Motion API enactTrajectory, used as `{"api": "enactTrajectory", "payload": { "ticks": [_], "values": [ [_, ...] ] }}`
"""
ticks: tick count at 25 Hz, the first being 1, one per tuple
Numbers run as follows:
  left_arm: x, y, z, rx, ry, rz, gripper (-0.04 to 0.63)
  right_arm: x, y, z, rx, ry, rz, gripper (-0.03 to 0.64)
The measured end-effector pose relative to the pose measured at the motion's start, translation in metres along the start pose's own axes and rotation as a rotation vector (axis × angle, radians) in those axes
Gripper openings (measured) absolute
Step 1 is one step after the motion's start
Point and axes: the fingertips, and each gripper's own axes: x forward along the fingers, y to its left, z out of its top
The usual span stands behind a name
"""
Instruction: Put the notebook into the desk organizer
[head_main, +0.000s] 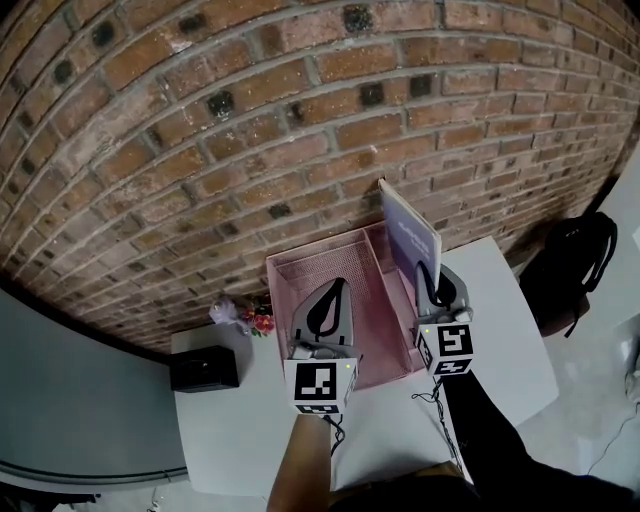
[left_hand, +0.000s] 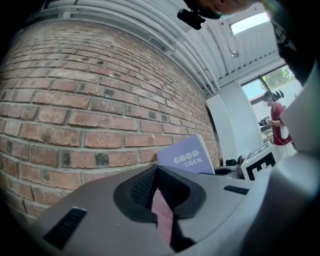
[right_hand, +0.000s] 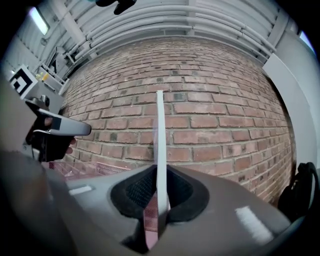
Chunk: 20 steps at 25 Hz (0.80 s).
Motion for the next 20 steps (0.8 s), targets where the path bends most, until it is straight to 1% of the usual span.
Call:
{"api": "enactTrajectory", "payload": {
  "ticks": [4, 11, 15, 20],
  "values": [
    [0.001, 0.005, 0.000, -0.004, -0.007, 0.003, 0.005, 0.008, 0.001, -0.008, 0.008, 0.034, -0.001, 0.031],
    [0.002, 0.011, -0.004, -0.013, -0.001, 0.010, 0.006, 0.021, 0.002, -0.002, -0.002, 0.044, 0.010, 0.037],
    [0.004, 0.012, -0.006, -0.017, 0.001, 0.009, 0.006, 0.020, 0.006, -0.003, 0.008, 0.054, 0.029, 0.038],
    [0.004, 0.014, -0.006, -0.019, 0.000, 0.007, 0.006, 0.018, 0.007, -0.008, 0.026, 0.064, 0.027, 0.038]
  ]
}}
